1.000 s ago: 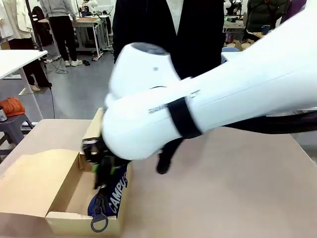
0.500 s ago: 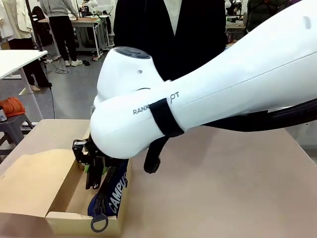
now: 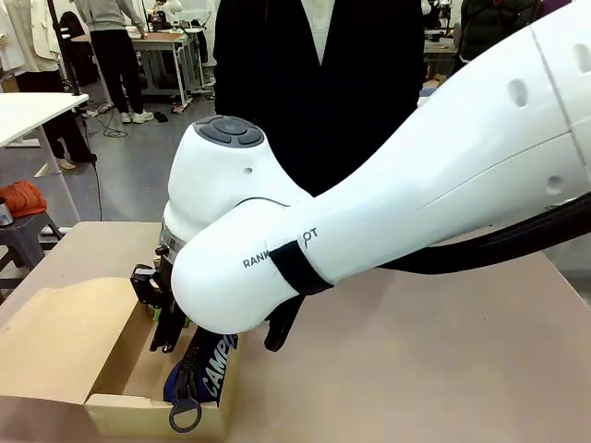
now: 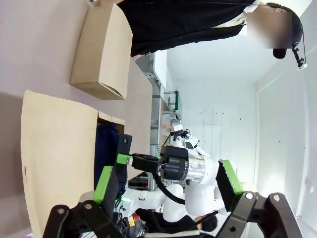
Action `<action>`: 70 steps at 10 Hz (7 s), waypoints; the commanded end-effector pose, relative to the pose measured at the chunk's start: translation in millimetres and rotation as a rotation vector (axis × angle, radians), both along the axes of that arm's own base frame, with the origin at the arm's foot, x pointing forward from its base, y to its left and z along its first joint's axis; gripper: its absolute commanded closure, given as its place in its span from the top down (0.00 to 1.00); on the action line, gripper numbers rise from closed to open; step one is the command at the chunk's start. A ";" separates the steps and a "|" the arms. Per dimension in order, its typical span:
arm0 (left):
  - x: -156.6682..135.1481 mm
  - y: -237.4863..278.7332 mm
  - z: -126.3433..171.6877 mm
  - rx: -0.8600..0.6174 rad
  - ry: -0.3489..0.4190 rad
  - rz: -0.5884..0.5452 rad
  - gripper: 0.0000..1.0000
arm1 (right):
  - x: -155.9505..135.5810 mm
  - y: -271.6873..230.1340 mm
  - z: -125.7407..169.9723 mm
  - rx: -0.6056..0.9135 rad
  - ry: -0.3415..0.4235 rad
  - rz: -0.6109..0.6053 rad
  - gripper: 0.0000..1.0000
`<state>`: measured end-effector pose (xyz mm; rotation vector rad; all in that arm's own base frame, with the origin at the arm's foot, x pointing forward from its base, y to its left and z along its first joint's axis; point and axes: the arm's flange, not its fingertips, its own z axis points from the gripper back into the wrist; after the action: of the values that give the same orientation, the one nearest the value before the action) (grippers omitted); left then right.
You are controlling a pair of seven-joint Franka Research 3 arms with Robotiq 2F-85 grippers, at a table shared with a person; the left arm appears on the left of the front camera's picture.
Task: Place items inside the box.
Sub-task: Pick up a Pencil pouch or Stapler and place it inside the Mailer Box closest to the robot, then close the lid of the Mailer Box closest to the robot.
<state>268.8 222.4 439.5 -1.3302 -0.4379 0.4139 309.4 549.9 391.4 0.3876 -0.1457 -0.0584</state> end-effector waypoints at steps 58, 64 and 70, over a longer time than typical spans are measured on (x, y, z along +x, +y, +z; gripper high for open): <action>-6.8 -148.0 -36.5 0.896 -1.512 -0.587 1.00 | 34.3 -598.9 4.3 1.051 0.079 -0.047 1.00; 38.1 -115.8 15.2 0.794 -1.301 -0.675 1.00 | 34.3 -598.9 4.3 1.051 0.079 -0.047 1.00; 58.0 -36.2 -64.7 1.182 -1.102 -0.919 1.00 | 34.3 -598.9 4.3 1.051 0.079 -0.047 1.00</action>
<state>316.1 175.5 389.6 -0.3827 -0.7615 -1.2579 342.6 -51.6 390.4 1.4133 -0.0408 -0.1762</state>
